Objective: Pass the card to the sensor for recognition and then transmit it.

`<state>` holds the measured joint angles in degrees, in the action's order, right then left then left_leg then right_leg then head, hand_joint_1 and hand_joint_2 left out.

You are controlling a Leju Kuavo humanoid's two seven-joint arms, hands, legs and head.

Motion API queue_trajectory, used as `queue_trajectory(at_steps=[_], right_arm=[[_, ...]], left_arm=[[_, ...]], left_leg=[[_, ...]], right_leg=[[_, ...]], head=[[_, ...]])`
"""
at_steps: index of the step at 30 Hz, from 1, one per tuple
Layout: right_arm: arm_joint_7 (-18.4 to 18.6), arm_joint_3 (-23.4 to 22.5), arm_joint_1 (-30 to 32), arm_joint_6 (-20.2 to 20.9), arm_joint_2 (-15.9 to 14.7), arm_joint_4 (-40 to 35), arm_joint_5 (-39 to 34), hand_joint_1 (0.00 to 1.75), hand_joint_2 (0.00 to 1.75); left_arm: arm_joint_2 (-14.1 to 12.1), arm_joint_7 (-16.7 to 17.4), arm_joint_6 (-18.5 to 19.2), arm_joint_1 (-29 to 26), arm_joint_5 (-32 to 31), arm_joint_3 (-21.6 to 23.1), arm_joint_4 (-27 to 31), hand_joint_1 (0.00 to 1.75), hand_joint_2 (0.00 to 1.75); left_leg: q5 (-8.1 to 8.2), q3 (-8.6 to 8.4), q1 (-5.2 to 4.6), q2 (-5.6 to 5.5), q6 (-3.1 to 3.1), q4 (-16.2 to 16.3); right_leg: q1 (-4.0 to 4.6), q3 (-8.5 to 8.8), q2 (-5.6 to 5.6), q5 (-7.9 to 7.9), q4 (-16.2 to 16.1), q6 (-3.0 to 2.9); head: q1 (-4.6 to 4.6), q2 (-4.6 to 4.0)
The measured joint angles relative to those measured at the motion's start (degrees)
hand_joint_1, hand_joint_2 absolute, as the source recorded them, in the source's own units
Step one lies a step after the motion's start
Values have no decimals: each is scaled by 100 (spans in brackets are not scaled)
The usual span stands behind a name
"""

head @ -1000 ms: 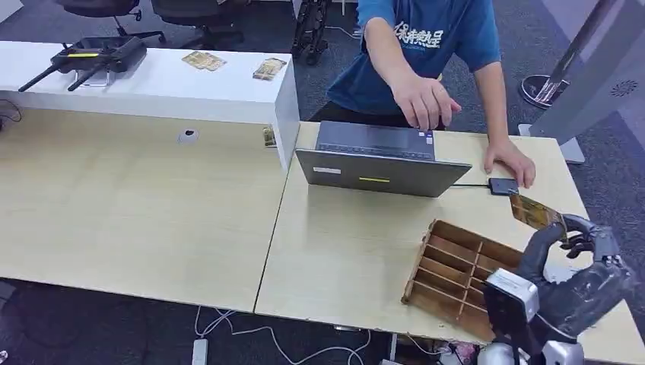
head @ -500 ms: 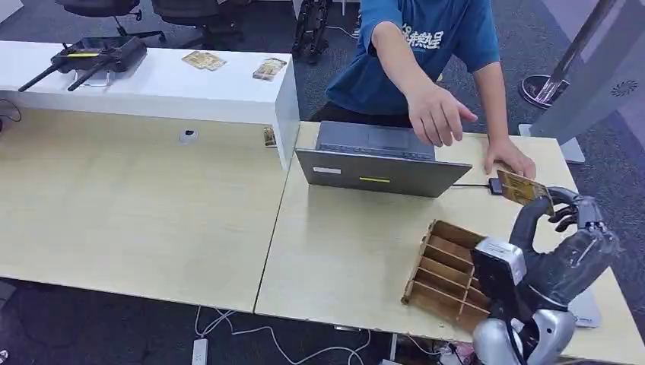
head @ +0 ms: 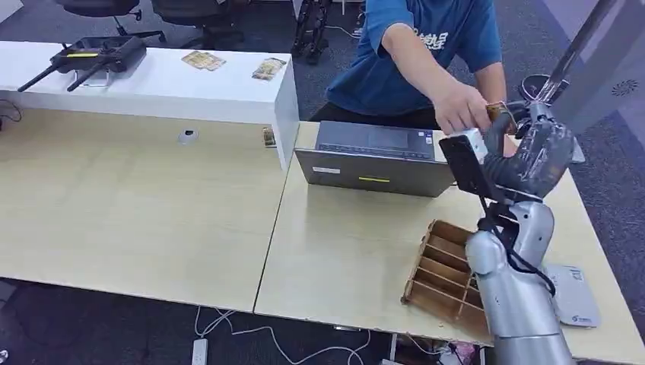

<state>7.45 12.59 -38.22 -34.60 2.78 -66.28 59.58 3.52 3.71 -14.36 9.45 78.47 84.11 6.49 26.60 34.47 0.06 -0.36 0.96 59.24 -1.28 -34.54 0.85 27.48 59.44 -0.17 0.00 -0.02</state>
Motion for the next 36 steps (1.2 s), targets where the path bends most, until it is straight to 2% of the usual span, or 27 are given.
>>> queue_trajectory(at_steps=[7,13,33,34,35,36], right_arm=[[392,301,-724,197,-9,1049,406,175,175],[440,450,-950,236,-9,1489,457,175,175],[418,632,-1038,223,-7,1750,416,175,175],[418,636,-1038,221,-7,1750,413,171,175],[418,640,-1038,219,-7,1750,409,134,175],[418,643,-1037,219,-7,1750,402,59,175]], left_arm=[[0,98,13,34,-142,0,0,0,175],[2,116,15,41,-166,0,0,0,175],[4,120,15,50,-105,0,0,0,175],[4,120,17,49,-105,0,0,0,175],[4,120,15,50,-105,0,0,0,175],[4,118,17,50,-101,0,0,0,175]], left_leg=[[0,0,1,-5,2,0],[-3,14,2,-37,2,0],[2,28,2,-59,-4,0],[2,28,2,-59,-4,0],[2,28,3,-59,-4,0],[2,28,3,-59,-4,0]], right_leg=[[1,-1,5,1,0,0],[0,-1,34,5,-1,5],[-1,-1,56,11,-18,13],[-1,-1,56,11,-18,13],[-1,-1,57,11,-18,13],[-1,-1,56,11,-17,13]], head=[[-2,0],[-2,0],[0,0],[-2,0],[-2,0],[-2,0]])
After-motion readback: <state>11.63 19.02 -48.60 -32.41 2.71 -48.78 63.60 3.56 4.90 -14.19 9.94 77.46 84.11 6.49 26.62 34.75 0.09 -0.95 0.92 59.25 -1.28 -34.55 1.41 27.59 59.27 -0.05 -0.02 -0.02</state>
